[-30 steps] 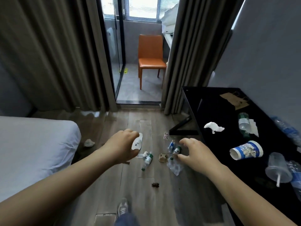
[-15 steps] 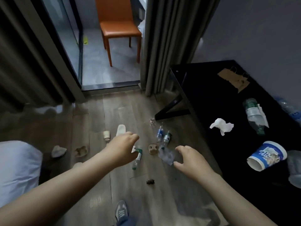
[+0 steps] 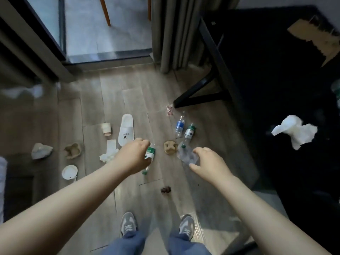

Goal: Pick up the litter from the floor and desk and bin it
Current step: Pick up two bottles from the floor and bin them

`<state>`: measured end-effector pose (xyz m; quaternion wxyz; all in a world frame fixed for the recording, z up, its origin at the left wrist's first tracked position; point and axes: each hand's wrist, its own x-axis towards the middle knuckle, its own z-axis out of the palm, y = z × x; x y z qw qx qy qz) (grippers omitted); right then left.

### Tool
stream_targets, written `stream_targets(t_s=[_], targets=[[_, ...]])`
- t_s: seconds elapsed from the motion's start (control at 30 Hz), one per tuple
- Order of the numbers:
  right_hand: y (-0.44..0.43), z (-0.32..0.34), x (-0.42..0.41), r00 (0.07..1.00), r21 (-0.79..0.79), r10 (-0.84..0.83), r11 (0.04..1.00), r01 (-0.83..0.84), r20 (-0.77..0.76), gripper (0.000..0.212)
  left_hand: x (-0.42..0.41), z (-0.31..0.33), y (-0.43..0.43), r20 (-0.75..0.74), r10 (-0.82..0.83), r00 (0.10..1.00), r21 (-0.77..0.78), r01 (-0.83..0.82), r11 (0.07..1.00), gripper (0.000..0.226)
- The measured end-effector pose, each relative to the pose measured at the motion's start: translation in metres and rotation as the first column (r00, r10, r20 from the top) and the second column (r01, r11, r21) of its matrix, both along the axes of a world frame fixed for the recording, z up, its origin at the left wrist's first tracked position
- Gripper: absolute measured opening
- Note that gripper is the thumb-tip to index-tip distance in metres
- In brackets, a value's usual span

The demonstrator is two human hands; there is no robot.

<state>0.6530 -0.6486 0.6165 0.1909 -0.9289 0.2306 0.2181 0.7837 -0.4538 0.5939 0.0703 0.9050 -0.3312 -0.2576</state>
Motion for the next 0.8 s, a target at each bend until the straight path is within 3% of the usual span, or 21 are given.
stream_targets(t_s=[0.27,0.5,0.67,0.8], targets=[[-0.037,-0.215,0.034,1.000,0.029,0.026,0.999,-0.026,-0.014,0.041,0.022,-0.220,-0.037,-0.009,-0.004,1.000,0.019,0.004,1.000,0.040],[-0.058,-0.402,0.056,0.998,-0.003,0.055,0.999,-0.054,0.019,0.042,0.028,-0.403,-0.062,-0.020,-0.075,0.997,0.002,0.075,0.997,0.027],[-0.073,-0.507,0.075,0.995,-0.054,0.074,0.996,-0.071,0.068,0.044,0.043,-0.497,-0.076,0.025,-0.125,0.992,0.018,0.125,0.992,0.032],[-0.089,-0.555,0.085,0.988,-0.096,0.079,0.993,-0.066,0.133,0.045,0.057,-0.542,-0.088,0.093,-0.166,0.982,0.046,0.162,0.986,0.042]])
